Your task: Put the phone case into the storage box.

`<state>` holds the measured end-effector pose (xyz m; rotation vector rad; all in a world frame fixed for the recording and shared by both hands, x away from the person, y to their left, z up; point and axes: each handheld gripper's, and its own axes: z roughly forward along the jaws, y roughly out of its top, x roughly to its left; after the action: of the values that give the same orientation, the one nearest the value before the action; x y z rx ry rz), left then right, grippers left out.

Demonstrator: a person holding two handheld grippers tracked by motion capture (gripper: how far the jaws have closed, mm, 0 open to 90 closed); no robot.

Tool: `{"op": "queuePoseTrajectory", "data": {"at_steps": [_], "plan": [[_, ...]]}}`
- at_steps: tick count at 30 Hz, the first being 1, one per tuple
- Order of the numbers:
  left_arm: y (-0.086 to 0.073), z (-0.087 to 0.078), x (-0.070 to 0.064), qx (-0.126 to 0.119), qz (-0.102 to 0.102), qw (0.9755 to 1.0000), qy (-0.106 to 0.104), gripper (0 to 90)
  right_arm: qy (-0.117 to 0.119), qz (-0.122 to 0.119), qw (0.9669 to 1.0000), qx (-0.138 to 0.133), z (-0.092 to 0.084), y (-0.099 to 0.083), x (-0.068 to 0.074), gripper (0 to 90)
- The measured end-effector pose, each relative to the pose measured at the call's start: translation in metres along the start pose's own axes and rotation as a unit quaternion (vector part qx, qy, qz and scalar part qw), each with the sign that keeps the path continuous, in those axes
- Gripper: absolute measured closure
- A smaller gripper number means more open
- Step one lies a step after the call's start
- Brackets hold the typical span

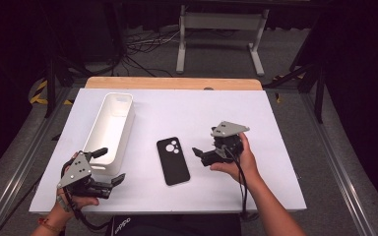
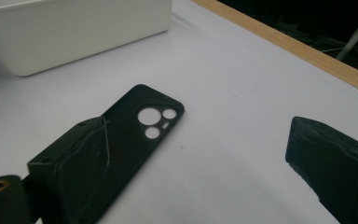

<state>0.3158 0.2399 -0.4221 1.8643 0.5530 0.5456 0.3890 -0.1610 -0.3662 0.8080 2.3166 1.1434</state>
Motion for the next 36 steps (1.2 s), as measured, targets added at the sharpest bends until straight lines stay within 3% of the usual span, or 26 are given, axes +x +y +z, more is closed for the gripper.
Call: {"op": "queuePoseTrajectory", "data": {"at_steps": [3, 4, 5, 7, 12, 14, 18, 22, 26, 32, 36], "plan": [[-0.001, 0.001, 0.0, 0.001, -0.002, 1.0, -0.002, 4.1, 0.012, -0.003, 0.9993, 0.037, 0.018, 0.015, 0.0, 11.2], [0.0, 0.001, 0.0, 0.003, -0.001, 1.0, -0.004, 4.1, 0.028, 0.004, 0.9979, 0.059, 0.028, 0.02, -0.002, 13.3], [0.0, 0.001, 0.0, 0.003, -0.001, 1.0, -0.004, 4.1, 0.028, 0.004, 0.9979, 0.059, 0.028, 0.02, -0.002, 13.3], [-0.001, 0.001, -0.003, 0.006, 0.002, 1.0, -0.007, 4.1, 0.035, 0.008, 0.9963, 0.078, 0.044, 0.026, -0.005, 15.3], [0.0, -0.001, -0.003, 0.0, -0.002, 1.0, -0.004, 4.1, 0.027, 0.006, 0.9925, 0.119, 0.077, 0.033, -0.007, 17.5], [-0.001, 0.0, -0.003, -0.004, -0.004, 0.9999, -0.009, 4.1, 0.027, 0.018, 0.991, 0.13, 0.092, 0.033, -0.01, 18.2], [-0.001, -0.001, -0.003, 0.003, -0.001, 0.9999, -0.011, 4.1, 0.02, 0.019, 0.988, 0.152, 0.114, 0.033, -0.011, 18.7], [-0.003, 0.002, -0.002, 0.018, -0.001, 0.9998, 0.003, 4.5, 0.019, 0.022, 0.9839, 0.176, 0.133, 0.03, -0.014, 22.3], [-0.006, 0.003, 0.0, 0.027, -0.008, 0.9996, 0.002, 4.9, 0.011, 0.03, 0.9784, 0.204, 0.148, 0.028, -0.017, 25.7], [-0.006, 0.004, -0.003, 0.032, -0.003, 0.9995, 0.002, 5.1, 0.007, 0.03, 0.9735, 0.227, 0.157, 0.024, -0.016, 29.8], [-0.005, 0.005, -0.004, 0.037, 0.003, 0.9993, 0.003, 5.1, 0.008, 0.031, 0.9737, 0.225, 0.16, 0.023, -0.015, 38.8]]}}
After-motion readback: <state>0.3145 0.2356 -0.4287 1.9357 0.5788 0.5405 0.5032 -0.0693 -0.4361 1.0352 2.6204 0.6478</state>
